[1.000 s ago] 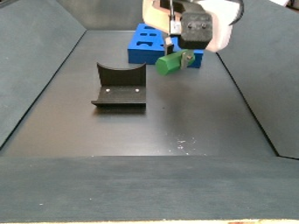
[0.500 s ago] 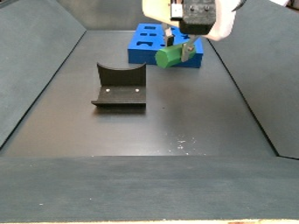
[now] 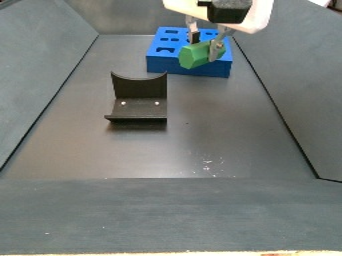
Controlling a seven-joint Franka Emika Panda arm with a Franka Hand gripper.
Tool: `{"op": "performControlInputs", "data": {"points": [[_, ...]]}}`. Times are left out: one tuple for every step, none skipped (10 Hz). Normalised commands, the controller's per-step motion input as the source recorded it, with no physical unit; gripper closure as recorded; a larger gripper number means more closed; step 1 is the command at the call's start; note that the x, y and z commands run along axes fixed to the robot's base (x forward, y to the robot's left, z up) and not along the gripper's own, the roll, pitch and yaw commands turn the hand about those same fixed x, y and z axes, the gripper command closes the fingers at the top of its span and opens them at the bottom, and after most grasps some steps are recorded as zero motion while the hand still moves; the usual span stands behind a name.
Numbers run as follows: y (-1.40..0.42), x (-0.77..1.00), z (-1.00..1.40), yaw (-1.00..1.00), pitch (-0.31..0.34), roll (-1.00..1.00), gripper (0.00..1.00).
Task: Pick up the hexagon object. Move up. Place the hexagon object on the fixture. Regrasp the hexagon object. Move to above the board. Insert the hexagon object.
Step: Place the hexagon object on the fixture.
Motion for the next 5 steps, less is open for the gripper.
{"op": "performControlInputs", "data": {"points": [[0.01,-0.05,0.91,-0.05,0.058,-0.20,1.00],[0.01,-0.04,0.85,-0.05,0.057,-0.20,1.00],[0.01,-0.04,0.80,-0.05,0.057,-0.20,1.00],[0.01,-0.04,0.73,-0.05,0.059,-0.20,1.00],[0.01,-0.04,0.68,-0.05,0.057,-0.19,1.00]]}}
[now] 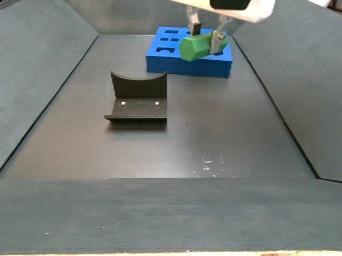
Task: Pick up the hexagon object. Move up. Place the hexagon object on the fixture. Regrasp the hexagon object. Move to above the board. Insert the hexagon object.
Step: Place the hexagon object on the fixture.
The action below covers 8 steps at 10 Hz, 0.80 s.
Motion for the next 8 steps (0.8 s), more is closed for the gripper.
{"op": "performControlInputs", "data": {"points": [[0.01,-0.03,0.60,-0.05,0.060,-0.19,1.00],[0.01,-0.03,0.56,-0.05,0.059,-0.19,1.00],[0.01,-0.03,0.48,-0.05,0.063,-0.18,1.00],[0.00,-0.03,0.44,-0.05,0.062,-0.19,1.00],[0.01,-0.03,0.33,-0.05,0.059,-0.19,1.00],[0.01,-0.03,0.28,-0.05,0.059,-0.19,1.00],[0.01,-0.02,0.19,-0.05,0.063,-0.19,1.00],[-0.09,1.00,0.34,1.00,0.158,-0.15,1.00]]}}
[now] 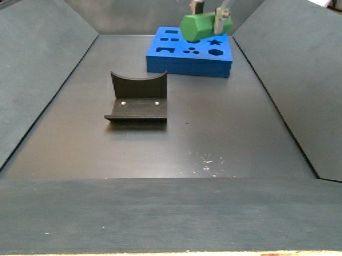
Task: Pick up the hexagon object. Move up. Place the hexagon object on the fixture. Regrasp the hexagon object. Move to above the board. Insert the hexagon object.
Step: Place the hexagon object on the fixture.
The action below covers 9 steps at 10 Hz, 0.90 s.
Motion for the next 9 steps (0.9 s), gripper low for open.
{"op": "performControlInputs", "data": {"points": [[-0.09,1.00,0.31,1.00,0.174,-0.14,1.00],[-0.08,1.00,0.30,1.00,0.191,-0.13,1.00],[-0.08,1.00,0.26,1.00,0.223,-0.14,1.00],[-0.07,1.00,0.25,1.00,0.239,-0.15,1.00],[-0.07,1.00,0.23,1.00,0.284,-0.16,1.00],[-0.06,1.00,0.21,1.00,0.323,-0.17,1.00],[-0.06,1.00,0.19,0.99,0.405,-0.19,1.00],[-0.05,1.00,0.17,0.74,0.370,-0.15,1.00],[-0.05,1.00,0.16,0.43,0.313,-0.10,1.00]]}}
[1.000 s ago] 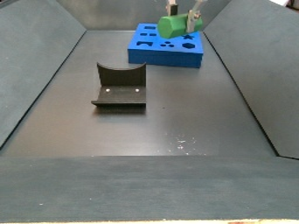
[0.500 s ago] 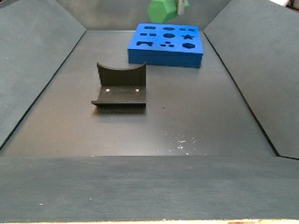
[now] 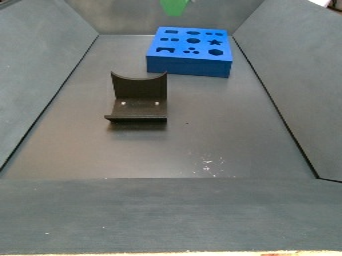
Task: Pick up the hexagon object. Move up. Place the hexagon object on the fixture. Regrasp the hexagon object. Move to above the board. Insert the hexagon object.
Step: Place the hexagon object on the fixture.
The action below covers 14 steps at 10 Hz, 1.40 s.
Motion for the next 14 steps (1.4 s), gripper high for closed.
{"op": "performControlInputs", "data": {"points": [[-0.05,1.00,0.15,0.31,0.286,-0.08,1.00],[-0.04,1.00,0.13,0.17,0.243,-0.03,1.00],[-0.04,1.00,0.12,0.10,0.221,0.00,1.00],[-0.04,1.00,0.11,0.07,0.205,0.02,1.00],[-0.03,1.00,0.10,0.04,0.203,0.04,1.00],[1.00,0.71,-0.74,0.32,0.000,-1.00,1.00],[1.00,0.69,-0.76,0.31,-0.003,-1.00,1.00],[1.00,0.74,-0.73,0.26,-0.012,-1.00,1.00],[0.81,0.67,-0.51,0.22,0.018,-1.00,1.00],[0.63,0.57,-0.29,0.19,0.054,-0.91,1.00],[0.43,0.45,-0.11,0.13,0.097,-0.69,1.00],[0.19,0.28,-0.04,0.06,0.165,-0.44,1.00],[0.07,0.18,-0.03,0.02,0.172,-0.29,1.00],[0.05,0.11,-0.03,0.00,0.164,-0.24,1.00]]}}
